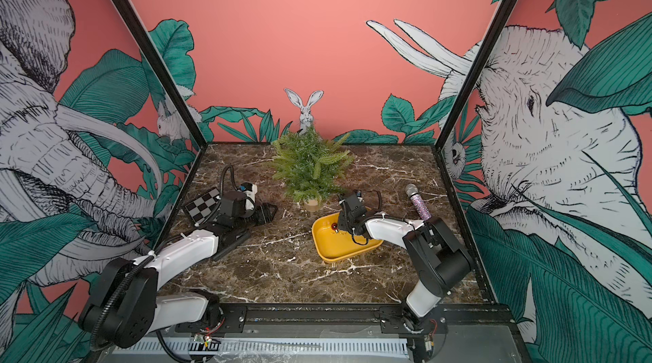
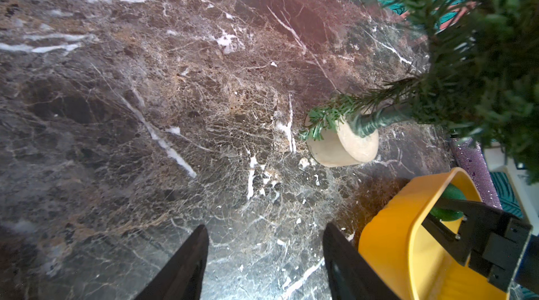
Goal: Decorate the small christmas tree with ornaments
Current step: Pick up an ornament from the container.
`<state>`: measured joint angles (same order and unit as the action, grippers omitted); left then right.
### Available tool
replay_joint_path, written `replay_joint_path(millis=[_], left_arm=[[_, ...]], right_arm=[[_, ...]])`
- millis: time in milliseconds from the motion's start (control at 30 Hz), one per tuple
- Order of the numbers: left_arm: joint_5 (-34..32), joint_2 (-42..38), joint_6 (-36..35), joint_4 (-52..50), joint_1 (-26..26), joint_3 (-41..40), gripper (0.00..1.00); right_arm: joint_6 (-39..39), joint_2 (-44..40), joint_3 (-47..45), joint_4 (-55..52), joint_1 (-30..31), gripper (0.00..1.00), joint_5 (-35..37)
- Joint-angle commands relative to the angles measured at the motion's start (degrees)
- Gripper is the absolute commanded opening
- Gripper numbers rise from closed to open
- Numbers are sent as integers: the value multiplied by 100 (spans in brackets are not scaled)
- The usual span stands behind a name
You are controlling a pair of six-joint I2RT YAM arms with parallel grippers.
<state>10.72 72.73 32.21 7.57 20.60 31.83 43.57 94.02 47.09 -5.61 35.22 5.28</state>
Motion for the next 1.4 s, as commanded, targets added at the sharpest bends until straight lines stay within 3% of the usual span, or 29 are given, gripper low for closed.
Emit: replay_joint_path(millis=[0,67,167,300,567,833,1100,1367], left_arm=[[13,7,93,42,32,40,64],[10,4,102,54,27,25,64],[16,-16,127,59,33,8,63],[27,-102,128,23,32,7,63],[44,-778,-7,-267,49,160,63],[344,-1528,-229,-630,84,585,62],[876,-2145,-453,-881,274,1263,55],[1228,-1849,-815,-1396,825,2414,53]], right_arm=[[216,129,101,136,37,36,88],[222,138,77,165,37,36,70],[231,47,-4,183,31,27,84],[194,-179,-66,68,40,28,24],[-286,-1659,-351,-307,35,27,-674],[-1720,-3350,-382,-1119,37,28,-1705],[-2245,-3926,679,-2132,2,28,-2288],[-2487,-3849,1784,-2217,2,28,-2696]])
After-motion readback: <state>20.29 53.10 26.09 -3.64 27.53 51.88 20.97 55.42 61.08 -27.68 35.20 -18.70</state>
